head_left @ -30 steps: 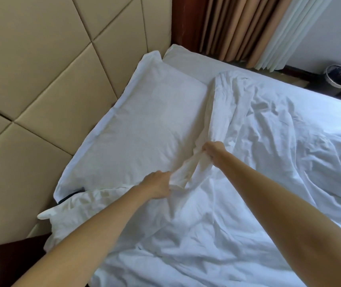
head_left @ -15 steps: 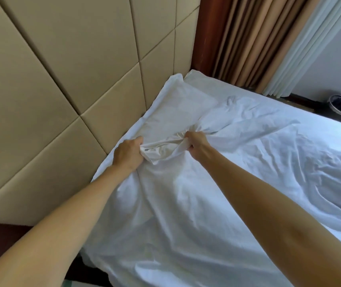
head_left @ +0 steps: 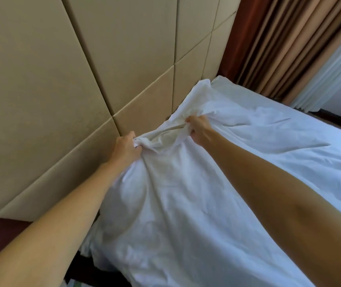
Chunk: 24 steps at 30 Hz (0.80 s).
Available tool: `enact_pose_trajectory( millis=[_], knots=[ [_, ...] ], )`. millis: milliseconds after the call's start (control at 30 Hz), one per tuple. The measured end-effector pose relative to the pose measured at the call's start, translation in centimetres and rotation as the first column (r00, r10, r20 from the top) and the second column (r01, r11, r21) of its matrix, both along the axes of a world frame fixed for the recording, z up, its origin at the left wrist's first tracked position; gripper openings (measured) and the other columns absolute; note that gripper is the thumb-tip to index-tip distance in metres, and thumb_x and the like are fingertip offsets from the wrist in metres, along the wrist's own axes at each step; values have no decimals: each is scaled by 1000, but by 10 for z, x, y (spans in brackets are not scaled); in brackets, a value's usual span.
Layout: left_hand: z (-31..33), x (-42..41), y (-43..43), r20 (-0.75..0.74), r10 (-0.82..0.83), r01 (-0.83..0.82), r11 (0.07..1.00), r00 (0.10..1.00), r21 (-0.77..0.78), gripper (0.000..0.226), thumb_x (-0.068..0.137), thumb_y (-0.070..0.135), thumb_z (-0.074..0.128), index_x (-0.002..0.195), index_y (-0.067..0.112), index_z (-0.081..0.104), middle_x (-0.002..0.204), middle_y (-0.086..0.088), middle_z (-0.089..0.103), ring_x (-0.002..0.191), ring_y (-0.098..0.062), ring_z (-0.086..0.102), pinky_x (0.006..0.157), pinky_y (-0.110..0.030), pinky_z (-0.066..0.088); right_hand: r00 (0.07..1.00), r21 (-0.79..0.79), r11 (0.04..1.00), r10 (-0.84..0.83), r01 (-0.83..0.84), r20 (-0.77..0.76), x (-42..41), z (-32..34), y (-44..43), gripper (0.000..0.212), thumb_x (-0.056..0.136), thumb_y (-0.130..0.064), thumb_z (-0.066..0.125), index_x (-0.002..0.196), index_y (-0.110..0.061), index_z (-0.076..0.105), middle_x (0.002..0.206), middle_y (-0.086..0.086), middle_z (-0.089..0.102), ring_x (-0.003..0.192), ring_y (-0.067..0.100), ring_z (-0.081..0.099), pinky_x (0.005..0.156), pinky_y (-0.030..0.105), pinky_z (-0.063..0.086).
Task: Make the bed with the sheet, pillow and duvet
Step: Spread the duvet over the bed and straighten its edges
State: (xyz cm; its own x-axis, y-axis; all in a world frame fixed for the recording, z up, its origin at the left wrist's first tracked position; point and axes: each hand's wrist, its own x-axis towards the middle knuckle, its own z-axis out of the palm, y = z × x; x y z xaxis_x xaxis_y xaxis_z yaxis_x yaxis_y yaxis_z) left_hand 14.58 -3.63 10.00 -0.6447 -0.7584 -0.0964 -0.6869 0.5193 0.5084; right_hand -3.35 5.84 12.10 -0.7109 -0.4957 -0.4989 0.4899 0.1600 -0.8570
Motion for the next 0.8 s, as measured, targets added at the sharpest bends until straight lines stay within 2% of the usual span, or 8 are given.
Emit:
enact_pose_trajectory(
  millis=[100, 167, 233, 333, 400, 467, 667, 800],
  knots=[
    [-26, 23, -9, -52, 86, -44, 839, 995, 542, 65, 60, 51, 77, 101, 9, 50, 92, 0, 52, 82, -16, 50, 65, -23, 38, 998, 33, 999, 2, -4, 64, -7, -27, -3, 25, 91, 7, 36, 79, -9, 50, 76, 7, 52, 68, 18, 53, 83, 39, 49],
    [-50, 48, -13, 191, -113, -28, 791, 975, 612, 108, 41, 70, 78, 126, 12, 46, 119, 1, 53, 107, -16, 52, 89, -29, 42, 995, 60, 998, 12, -18, 101, -3, -48, -6, 18, 92, 3, 40, 89, -9, 53, 80, 6, 55, 70, 18, 55, 87, 41, 50],
    [-77, 68, -13, 503, -346, 55, 861, 792, 505, 118, 47, 77, 70, 139, 13, 32, 141, 1, 42, 133, -20, 36, 116, -41, 18, 990, 56, 998, 1, -9, 144, 6, -64, -7, 12, 93, -1, 44, 96, -9, 53, 81, 6, 56, 71, 18, 56, 75, 36, 52],
    [-101, 80, -4, 529, -381, 91, 866, 758, 492, 86, 63, 53, 77, 130, 15, 38, 129, -2, 52, 124, -21, 46, 112, -39, 28, 997, 225, 972, 58, -69, 55, 16, -83, -7, 11, 93, -13, 49, 104, -12, 50, 85, 8, 55, 70, 20, 54, 63, 33, 50],
    [-100, 79, 3, 421, -321, 87, 869, 848, 486, 44, 74, 27, 72, 108, 19, 45, 104, -3, 59, 93, -21, 58, 72, -29, 50, 996, 348, 933, 91, -94, 25, 18, -90, -5, 17, 89, -12, 50, 105, -11, 50, 87, 10, 54, 70, 23, 54, 60, 32, 49],
    [-88, 77, 6, 346, -238, 70, 898, 908, 435, 31, 80, 12, 62, 104, 17, 44, 95, -4, 56, 83, -23, 55, 53, -24, 42, 988, 385, 911, 115, -147, 106, 22, -90, -2, 13, 84, -7, 49, 97, -8, 49, 77, 10, 50, 67, 24, 52, 60, 31, 47],
    [-32, 129, -4, 82, 278, -289, 921, 957, 261, 26, 62, -15, 51, 73, 9, 48, 63, -5, 48, 61, -26, 44, 48, -25, 29, 975, 170, 960, 223, -221, 7, 42, -55, -19, 20, 86, 4, 39, 99, -1, 51, 84, 10, 54, 77, 26, 56, 72, 41, 53],
    [-5, 167, -8, 182, 237, -274, 938, 954, 215, 32, 64, 3, 75, 80, 12, 50, 72, -1, 53, 67, -21, 48, 52, -27, 34, 969, 84, 965, 245, -247, 31, 60, -57, -21, 27, 89, 3, 38, 111, 1, 54, 93, 13, 57, 87, 27, 60, 60, 32, 57]
  ],
)
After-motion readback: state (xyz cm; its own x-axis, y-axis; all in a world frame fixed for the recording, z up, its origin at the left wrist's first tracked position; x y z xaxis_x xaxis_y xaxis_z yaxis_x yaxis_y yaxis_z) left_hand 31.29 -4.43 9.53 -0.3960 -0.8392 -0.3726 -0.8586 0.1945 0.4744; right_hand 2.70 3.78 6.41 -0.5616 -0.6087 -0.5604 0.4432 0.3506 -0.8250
